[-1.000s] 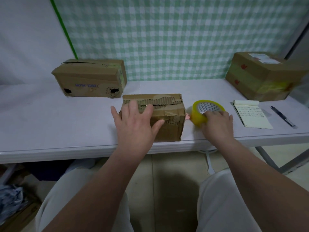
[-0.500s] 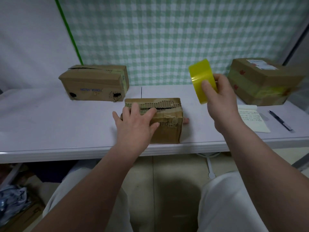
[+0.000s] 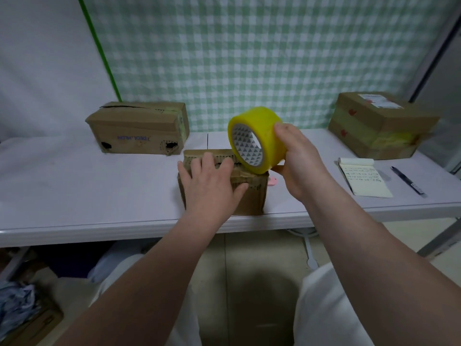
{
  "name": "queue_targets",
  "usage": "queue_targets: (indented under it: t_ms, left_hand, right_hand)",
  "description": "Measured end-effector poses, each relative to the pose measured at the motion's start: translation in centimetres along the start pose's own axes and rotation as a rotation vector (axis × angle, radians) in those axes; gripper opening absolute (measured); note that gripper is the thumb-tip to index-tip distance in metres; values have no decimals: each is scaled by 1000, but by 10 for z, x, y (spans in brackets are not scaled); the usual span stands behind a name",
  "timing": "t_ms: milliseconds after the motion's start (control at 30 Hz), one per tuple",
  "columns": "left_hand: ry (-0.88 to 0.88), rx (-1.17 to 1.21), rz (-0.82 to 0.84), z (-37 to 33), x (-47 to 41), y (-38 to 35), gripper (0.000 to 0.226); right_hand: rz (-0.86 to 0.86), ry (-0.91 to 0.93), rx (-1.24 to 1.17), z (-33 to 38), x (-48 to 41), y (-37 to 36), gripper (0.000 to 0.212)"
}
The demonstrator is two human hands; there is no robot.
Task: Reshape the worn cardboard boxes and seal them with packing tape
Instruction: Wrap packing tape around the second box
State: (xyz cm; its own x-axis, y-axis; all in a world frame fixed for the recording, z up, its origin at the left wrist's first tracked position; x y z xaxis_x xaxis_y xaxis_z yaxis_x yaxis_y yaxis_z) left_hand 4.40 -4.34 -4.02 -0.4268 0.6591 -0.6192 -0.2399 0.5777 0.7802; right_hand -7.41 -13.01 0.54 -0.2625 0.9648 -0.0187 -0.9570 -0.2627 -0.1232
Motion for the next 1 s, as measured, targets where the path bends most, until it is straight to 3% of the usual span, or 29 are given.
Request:
queue_targets:
  t_ms: [200, 433, 567, 667, 733, 833, 1000]
  left_hand:
    - [10, 17, -128, 0, 2, -4, 52]
    - [-3, -3, -125, -2, 1, -6, 52]
    - [15, 64, -32, 2, -4, 0, 50]
    - [104, 208, 53, 11, -16, 10, 49]
    - [148, 321, 26, 14, -23, 21, 49]
    - [249, 657, -15, 13, -31, 43, 43]
    - [388, 1177, 181, -1, -34, 64, 43]
  right_hand:
    - [10, 22, -77, -4, -3, 1, 17]
    - [10, 0, -101, -8, -4, 1, 15]
    - [-44, -111, -184, -7, -7, 7, 18]
    - [-60, -173, -281, -4, -7, 12, 29]
    - [-25, -197, -359, 0, -1, 14, 31]
    - [-24, -189, -435, 7, 7, 19, 35]
    - [29, -93, -325, 13, 12, 18, 31]
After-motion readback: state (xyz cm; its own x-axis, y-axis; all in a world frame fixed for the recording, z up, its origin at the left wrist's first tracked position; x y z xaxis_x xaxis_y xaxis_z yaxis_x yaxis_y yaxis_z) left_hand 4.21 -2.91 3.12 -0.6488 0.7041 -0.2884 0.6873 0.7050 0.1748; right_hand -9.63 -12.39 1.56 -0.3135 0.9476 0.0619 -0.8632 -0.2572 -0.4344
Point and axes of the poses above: each hand's wrist, its own x-axis away from the middle knuckle, its own y-axis out of the back of the hand, z = x × y, the point moved 5 cm from there along -x, towards the middle knuckle, and after that the axes turned 14 degrees about -z, right-handed, at the moved point
